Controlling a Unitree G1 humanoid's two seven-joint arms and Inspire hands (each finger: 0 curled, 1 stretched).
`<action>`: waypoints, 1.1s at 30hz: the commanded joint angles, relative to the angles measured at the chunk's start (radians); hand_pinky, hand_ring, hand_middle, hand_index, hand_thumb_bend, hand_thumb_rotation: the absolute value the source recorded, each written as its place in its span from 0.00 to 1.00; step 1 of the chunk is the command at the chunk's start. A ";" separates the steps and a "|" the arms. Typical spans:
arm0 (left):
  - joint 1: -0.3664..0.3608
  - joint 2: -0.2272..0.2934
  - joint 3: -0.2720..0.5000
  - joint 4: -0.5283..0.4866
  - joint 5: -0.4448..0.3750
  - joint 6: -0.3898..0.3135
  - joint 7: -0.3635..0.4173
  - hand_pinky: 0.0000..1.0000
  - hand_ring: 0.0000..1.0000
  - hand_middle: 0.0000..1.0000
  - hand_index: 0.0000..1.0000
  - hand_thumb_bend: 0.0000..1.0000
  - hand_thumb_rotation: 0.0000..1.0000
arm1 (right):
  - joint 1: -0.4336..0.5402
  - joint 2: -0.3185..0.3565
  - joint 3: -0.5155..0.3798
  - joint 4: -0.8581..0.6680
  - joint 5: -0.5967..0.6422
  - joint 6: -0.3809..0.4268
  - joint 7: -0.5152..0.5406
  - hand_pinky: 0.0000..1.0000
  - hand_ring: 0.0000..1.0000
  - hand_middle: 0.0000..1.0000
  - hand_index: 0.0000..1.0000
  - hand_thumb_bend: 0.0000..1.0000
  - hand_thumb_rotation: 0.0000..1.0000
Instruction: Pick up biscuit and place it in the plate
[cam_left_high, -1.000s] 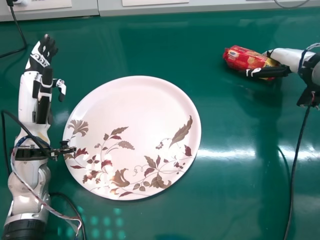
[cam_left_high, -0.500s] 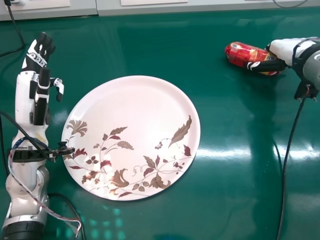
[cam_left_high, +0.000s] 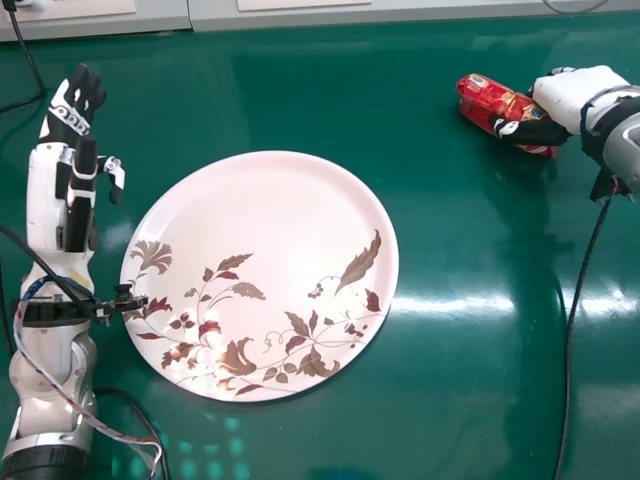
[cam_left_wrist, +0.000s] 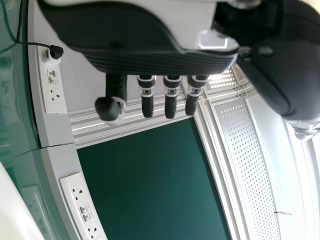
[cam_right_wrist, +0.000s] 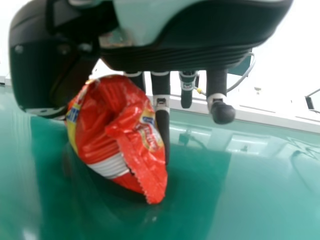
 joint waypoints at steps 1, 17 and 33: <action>0.103 -0.053 -0.021 0.073 -0.012 0.005 -0.013 0.00 1.00 1.00 1.00 1.00 0.87 | 0.031 0.001 -0.027 -0.027 0.039 -0.001 0.005 0.07 0.41 0.47 0.50 0.51 0.00; 0.112 -0.043 -0.013 0.046 -0.005 0.025 -0.016 0.00 1.00 1.00 1.00 1.00 0.87 | 0.319 -0.051 -0.324 -0.748 0.239 0.101 0.143 0.07 0.42 0.48 0.49 0.51 0.00; 0.097 -0.039 -0.017 0.033 0.003 0.048 -0.018 0.00 1.00 1.00 1.00 1.00 0.88 | 0.406 0.032 -0.347 -1.160 0.305 0.015 0.261 0.08 0.42 0.48 0.49 0.51 0.00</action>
